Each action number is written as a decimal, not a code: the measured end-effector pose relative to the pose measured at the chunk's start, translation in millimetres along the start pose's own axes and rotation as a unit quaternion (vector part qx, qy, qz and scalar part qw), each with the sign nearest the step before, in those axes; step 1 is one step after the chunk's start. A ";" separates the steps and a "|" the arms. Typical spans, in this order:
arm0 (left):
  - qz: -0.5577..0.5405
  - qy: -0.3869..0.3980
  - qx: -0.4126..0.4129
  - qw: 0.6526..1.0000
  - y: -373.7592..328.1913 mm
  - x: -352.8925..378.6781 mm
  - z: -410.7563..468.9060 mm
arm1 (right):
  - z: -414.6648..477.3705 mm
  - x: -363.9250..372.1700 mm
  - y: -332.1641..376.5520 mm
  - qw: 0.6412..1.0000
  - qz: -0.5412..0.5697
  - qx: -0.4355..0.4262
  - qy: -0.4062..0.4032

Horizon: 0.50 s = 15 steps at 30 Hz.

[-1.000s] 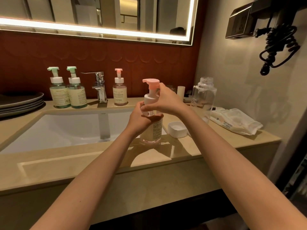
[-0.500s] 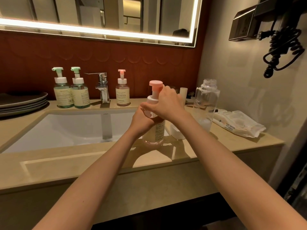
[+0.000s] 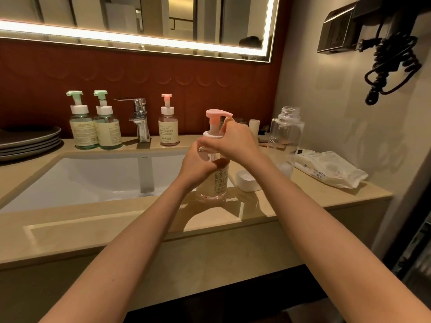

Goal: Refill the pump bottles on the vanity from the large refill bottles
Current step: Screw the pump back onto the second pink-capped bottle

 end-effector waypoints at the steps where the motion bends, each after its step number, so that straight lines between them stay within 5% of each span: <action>1: 0.000 -0.002 0.003 1.000 -0.6 -0.1 0.5 | -0.4 3.3 2.3 0.999 -0.023 0.015 -0.021; 3: 0.001 0.004 0.004 1.000 -0.9 -0.3 1.4 | 2.2 11.8 3.4 1.000 -0.023 0.019 0.001; 5: 0.000 0.014 0.006 1.000 -0.1 0.4 1.4 | -0.3 13.9 2.3 0.991 0.097 -0.015 0.088; 9: 0.014 0.003 -0.004 1.000 0.2 0.9 -0.5 | -7.5 2.8 -3.8 0.911 0.352 -0.050 0.209; 15: 0.003 -0.001 -0.011 1.000 -1.3 1.1 -2.0 | 1.4 4.5 -3.7 0.993 0.113 0.003 0.039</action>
Point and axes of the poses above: each hand's wrist, its own z-axis towards the middle knuckle, its own x-axis out of the palm, y = z × x, the point moved 2 cm from there along z, towards the middle knuckle, and after that the axes turned 11 degrees about y, right-handed, at the moved point
